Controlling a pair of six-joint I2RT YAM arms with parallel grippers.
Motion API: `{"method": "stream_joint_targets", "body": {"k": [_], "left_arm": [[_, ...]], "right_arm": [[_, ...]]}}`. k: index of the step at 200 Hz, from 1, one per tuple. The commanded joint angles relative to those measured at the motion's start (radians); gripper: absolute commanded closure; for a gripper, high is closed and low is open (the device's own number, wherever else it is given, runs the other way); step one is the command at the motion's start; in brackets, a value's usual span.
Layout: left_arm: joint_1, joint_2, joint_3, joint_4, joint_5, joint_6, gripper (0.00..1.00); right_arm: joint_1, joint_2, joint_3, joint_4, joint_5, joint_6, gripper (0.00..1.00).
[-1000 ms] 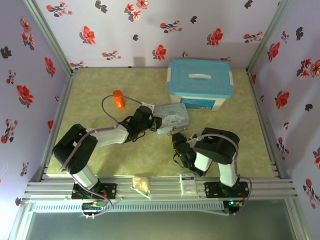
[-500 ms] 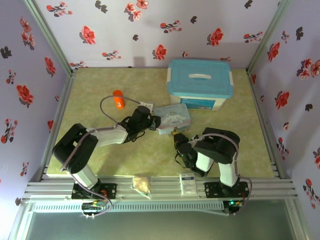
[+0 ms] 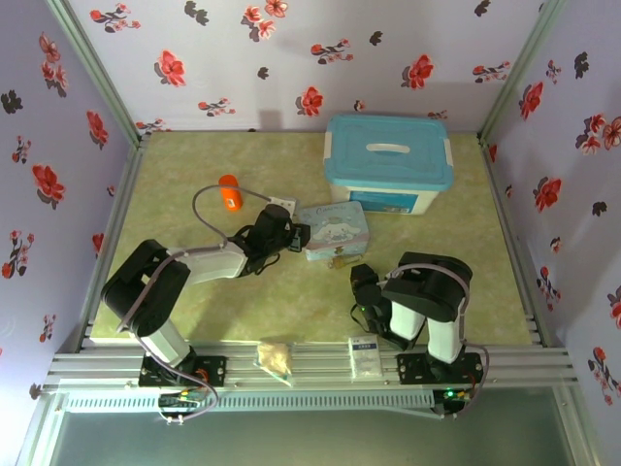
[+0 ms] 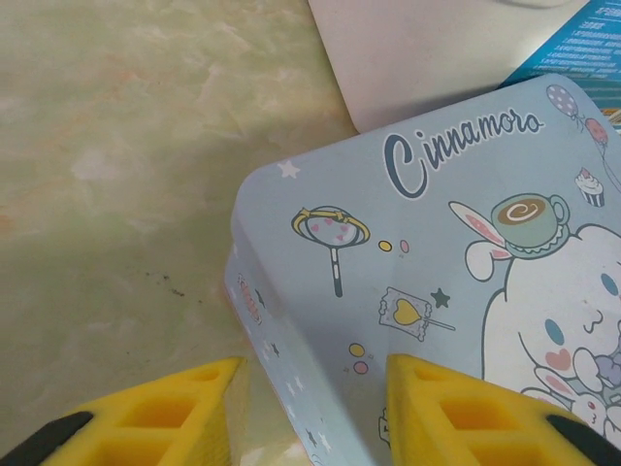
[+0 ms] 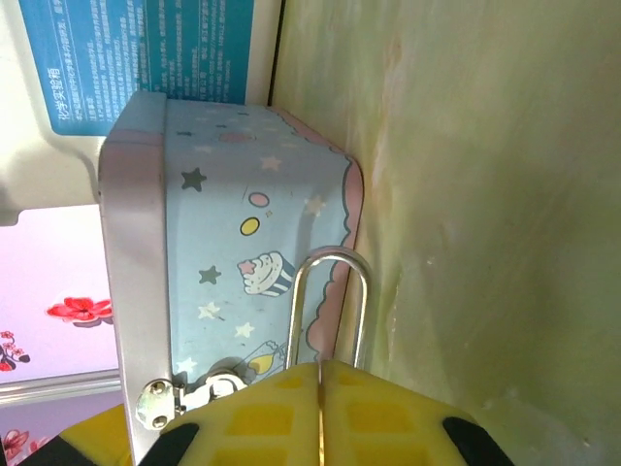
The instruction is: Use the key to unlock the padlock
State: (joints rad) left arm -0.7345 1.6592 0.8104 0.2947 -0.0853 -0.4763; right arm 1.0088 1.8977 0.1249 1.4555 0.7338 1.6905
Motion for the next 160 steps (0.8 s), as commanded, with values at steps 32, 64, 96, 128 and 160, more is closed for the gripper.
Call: {"method": "stream_joint_targets", "body": {"k": [32, 64, 96, 128, 160], "left_arm": [[0.032, 0.047, -0.056, -0.262, -0.066, 0.029, 0.6], [0.032, 0.028, -0.044, -0.263, -0.047, 0.025, 0.55], [0.032, -0.015, -0.006, -0.267, -0.01, 0.01, 0.38], [0.031, -0.049, 0.076, -0.289, 0.004, 0.011, 0.31], [0.032, -0.122, 0.129, -0.318, 0.005, 0.009, 0.27]], "right_arm": [[-0.065, 0.014, -0.002, -0.072, -0.044, -0.164, 0.86], [-0.072, -0.097, -0.014, -0.273, -0.065, -0.18, 0.7], [-0.067, -0.427, 0.112, -0.968, -0.11, -0.253, 0.58], [-0.041, -0.598, 0.35, -1.582, -0.038, -0.406, 0.45], [-0.072, -0.526, 0.437, -1.673, -0.176, -0.497, 0.42]]}}
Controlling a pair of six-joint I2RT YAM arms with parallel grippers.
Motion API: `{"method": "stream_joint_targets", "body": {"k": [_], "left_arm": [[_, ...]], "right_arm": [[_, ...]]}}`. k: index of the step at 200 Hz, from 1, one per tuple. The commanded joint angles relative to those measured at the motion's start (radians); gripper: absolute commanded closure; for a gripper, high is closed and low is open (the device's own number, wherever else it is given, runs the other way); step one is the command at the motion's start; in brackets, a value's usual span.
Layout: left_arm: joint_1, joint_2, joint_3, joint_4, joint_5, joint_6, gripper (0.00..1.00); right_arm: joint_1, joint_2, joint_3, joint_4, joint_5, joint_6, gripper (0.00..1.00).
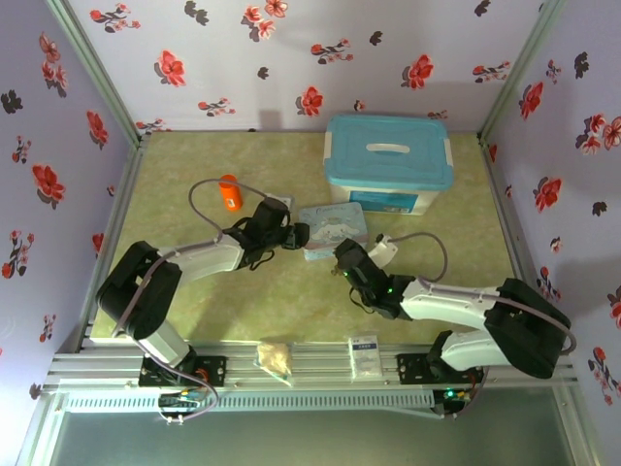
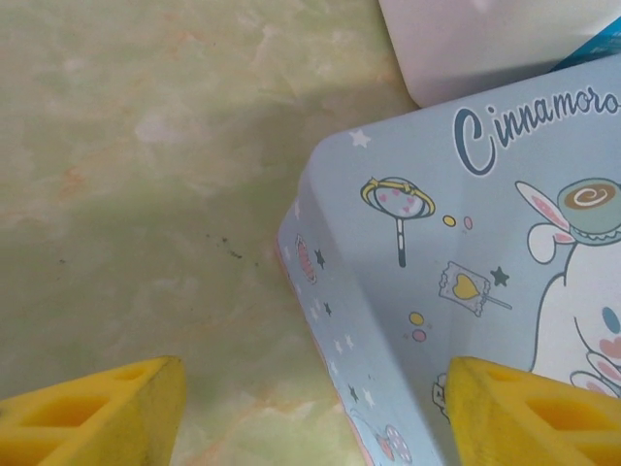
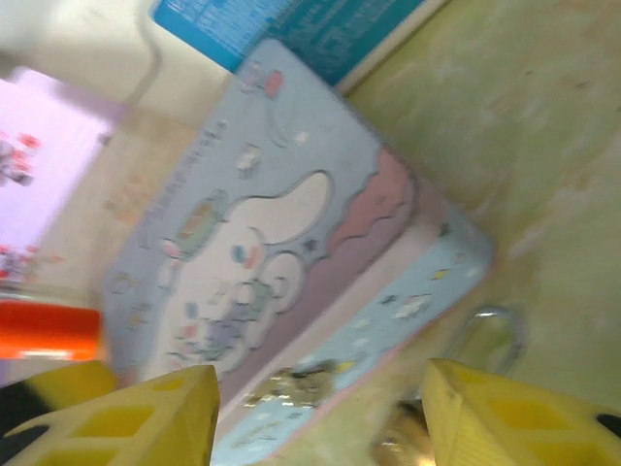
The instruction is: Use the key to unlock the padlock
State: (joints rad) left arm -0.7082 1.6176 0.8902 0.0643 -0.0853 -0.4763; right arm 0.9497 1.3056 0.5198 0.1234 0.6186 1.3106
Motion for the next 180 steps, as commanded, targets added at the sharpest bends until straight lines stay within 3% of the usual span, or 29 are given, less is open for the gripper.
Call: {"method": "stream_joint_targets", "body": {"k": [1, 34, 74, 93, 134, 180], "left_arm": [[0.006, -0.084, 0.049, -0.089, 0.005, 0.007, 0.27], [0.007, -0.228, -0.007, -0.115, 0.005, 0.0, 0.25], [0.007, -0.351, -0.116, -0.139, 0.013, -0.027, 0.24], [0.007, -0.373, -0.162, -0.136, 0.017, -0.044, 0.24], [0.007, -0.36, -0.202, -0.124, 0.033, -0.07, 0.25], [0.007, -0.369, -0.217, -0.118, 0.035, -0.071, 0.25]], "right_arm": [[-0.012, 0.07, 0.044, -0.343, -0.064, -0.119, 0.42], [-0.012, 0.177, 0.144, -0.369, -0.134, -0.176, 0.39], [0.004, 0.227, 0.182, -0.292, -0.127, -0.193, 0.37], [0.009, 0.26, 0.21, -0.264, -0.138, -0.213, 0.35], [0.028, 0.41, 0.345, -0.42, -0.092, -0.248, 0.36], [0.029, 0.432, 0.312, -0.47, -0.057, -0.225, 0.4]]}}
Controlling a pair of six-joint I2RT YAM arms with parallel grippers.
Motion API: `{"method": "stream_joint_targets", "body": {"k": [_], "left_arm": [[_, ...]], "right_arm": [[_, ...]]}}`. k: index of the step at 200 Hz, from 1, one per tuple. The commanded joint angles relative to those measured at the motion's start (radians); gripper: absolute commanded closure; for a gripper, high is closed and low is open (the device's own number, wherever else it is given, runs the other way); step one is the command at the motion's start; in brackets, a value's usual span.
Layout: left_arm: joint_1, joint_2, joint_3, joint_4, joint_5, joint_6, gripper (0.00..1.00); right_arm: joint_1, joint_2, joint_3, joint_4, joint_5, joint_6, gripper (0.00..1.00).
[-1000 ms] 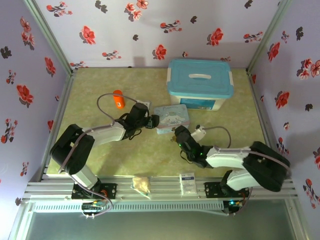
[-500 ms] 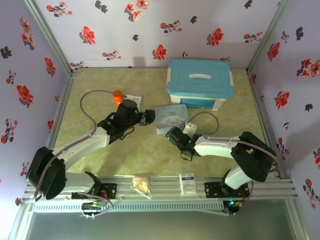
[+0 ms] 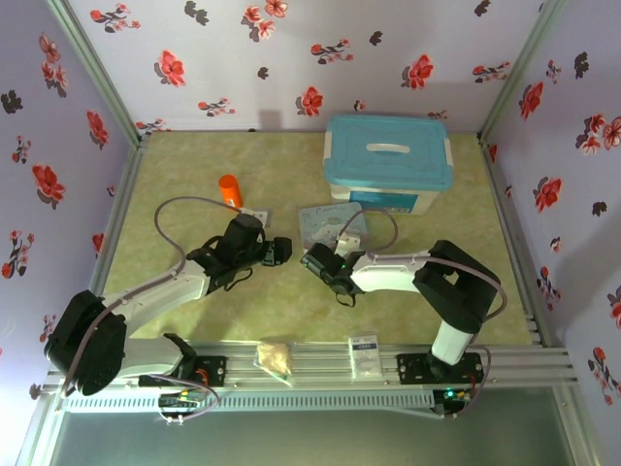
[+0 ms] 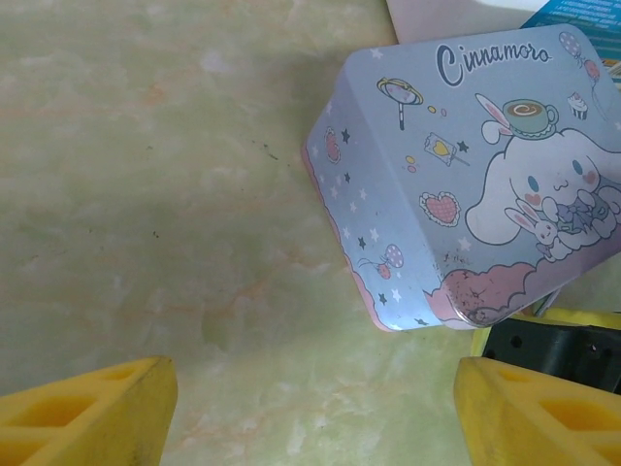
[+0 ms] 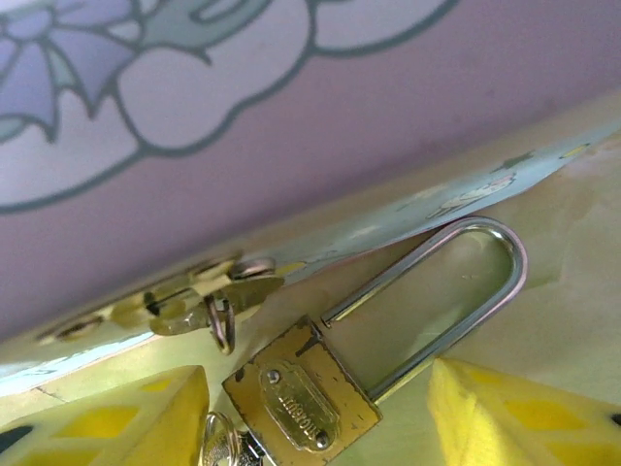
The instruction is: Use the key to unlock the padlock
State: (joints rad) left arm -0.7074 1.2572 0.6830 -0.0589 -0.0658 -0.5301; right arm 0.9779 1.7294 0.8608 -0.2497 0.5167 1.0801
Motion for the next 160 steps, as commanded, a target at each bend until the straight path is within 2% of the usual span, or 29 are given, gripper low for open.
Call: {"method": "stream_joint_targets", "body": {"k": [1, 37, 86, 111, 132, 144, 160], "left_arm": [[0.006, -0.009, -0.01, 0.005, 0.014, -0.016, 0.25], [0.007, -0.011, -0.017, 0.011, 0.015, -0.017, 0.25], [0.006, -0.006, -0.022, 0.027, 0.023, -0.027, 0.25], [0.006, -0.006, -0.012, 0.022, 0.032, -0.025, 0.25], [0.006, -0.011, -0.007, 0.015, 0.032, -0.023, 0.25], [0.006, -0.013, -0.007, 0.015, 0.031, -0.023, 0.25], [0.006, -0.009, -0.005, 0.016, 0.031, -0.024, 0.25]], "right_arm": [[0.001, 0.006, -0.031, -0.097, 0.046, 0.005, 0.4], [0.002, -0.082, -0.105, -0.138, 0.035, 0.01, 0.46], [0.001, -0.307, -0.244, -0.195, 0.028, 0.01, 0.46], [-0.026, -0.442, -0.334, -0.026, -0.052, -0.112, 0.38], [-0.116, -0.494, -0.375, 0.068, -0.161, -0.203, 0.3], [-0.167, -0.487, -0.369, 0.069, -0.176, -0.258, 0.29], [-0.176, -0.456, -0.315, 0.002, -0.16, -0.348, 0.3]]}}
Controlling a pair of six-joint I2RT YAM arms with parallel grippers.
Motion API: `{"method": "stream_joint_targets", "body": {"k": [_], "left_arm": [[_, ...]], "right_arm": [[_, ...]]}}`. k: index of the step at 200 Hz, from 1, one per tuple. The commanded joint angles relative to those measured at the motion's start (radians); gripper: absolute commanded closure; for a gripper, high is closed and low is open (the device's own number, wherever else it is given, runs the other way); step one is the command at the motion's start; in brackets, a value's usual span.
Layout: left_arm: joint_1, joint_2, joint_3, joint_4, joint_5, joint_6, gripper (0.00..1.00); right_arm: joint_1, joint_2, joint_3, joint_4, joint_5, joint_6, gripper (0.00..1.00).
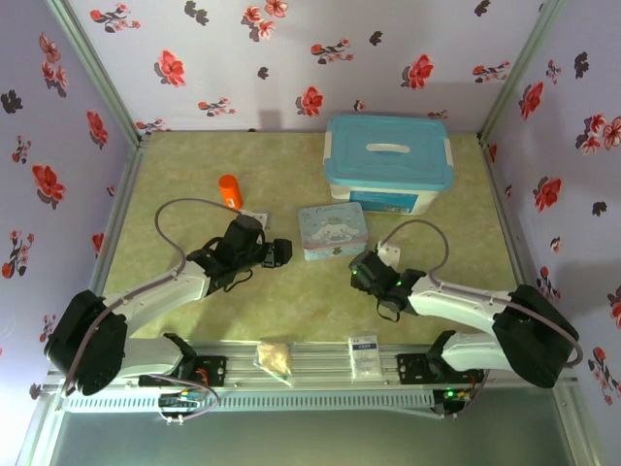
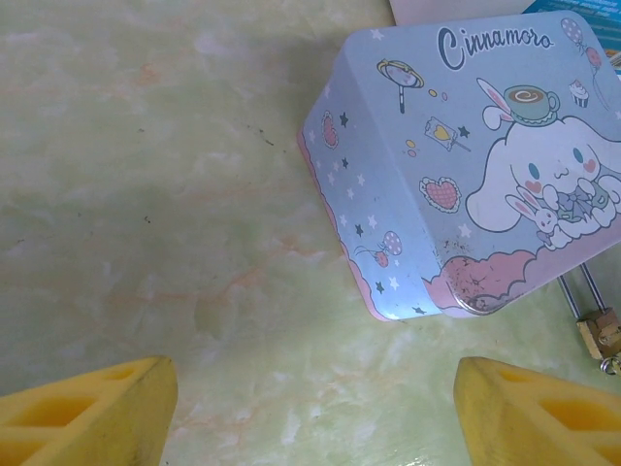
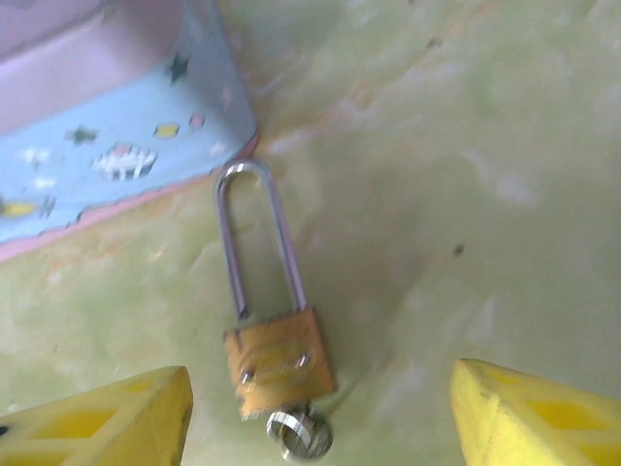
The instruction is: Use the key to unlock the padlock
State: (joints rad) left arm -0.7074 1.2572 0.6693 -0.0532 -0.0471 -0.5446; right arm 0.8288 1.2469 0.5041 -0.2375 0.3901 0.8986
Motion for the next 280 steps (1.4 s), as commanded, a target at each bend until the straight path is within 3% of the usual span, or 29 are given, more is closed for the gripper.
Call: {"method": "stream_joint_targets", "body": {"k": [1, 28, 83, 101, 144, 201, 223, 254, 280], "left_arm": [[0.006, -0.009, 0.009, 0.01, 0.012, -0.009, 0.25], [0.006, 0.003, 0.006, 0.019, 0.018, -0.016, 0.25], [0.005, -0.002, -0.007, 0.033, 0.021, -0.03, 0.25], [0.005, -0.005, -0.014, 0.036, 0.021, -0.033, 0.25], [0.003, -0.009, -0.016, 0.036, 0.024, -0.032, 0.25], [0.002, 0.007, -0.008, 0.045, 0.027, -0.024, 0.25], [0.003, 0.005, 0.0, 0.032, 0.024, -0.013, 0.25], [0.01, 0.005, 0.008, 0.022, 0.016, 0.007, 0.25], [0.017, -0.032, 0.019, -0.02, -0.028, 0.026, 0.24]], "right_arm": [[-0.027, 0.029, 0.046, -0.015, -0.033, -0.175, 0.31], [-0.029, 0.094, 0.117, -0.062, -0.031, -0.269, 0.34], [-0.037, 0.271, 0.175, -0.061, -0.015, -0.295, 0.41], [-0.038, 0.303, 0.186, -0.066, -0.02, -0.285, 0.5], [-0.038, 0.247, 0.151, -0.13, -0.022, -0.231, 0.65], [-0.058, 0.225, 0.184, -0.356, 0.019, -0.16, 0.72], [-0.059, 0.212, 0.186, -0.451, 0.08, -0.138, 0.7], [-0.063, 0.144, 0.148, -0.373, 0.035, -0.17, 0.6], [-0.063, 0.11, 0.177, -0.399, 0.07, -0.188, 0.54]]}}
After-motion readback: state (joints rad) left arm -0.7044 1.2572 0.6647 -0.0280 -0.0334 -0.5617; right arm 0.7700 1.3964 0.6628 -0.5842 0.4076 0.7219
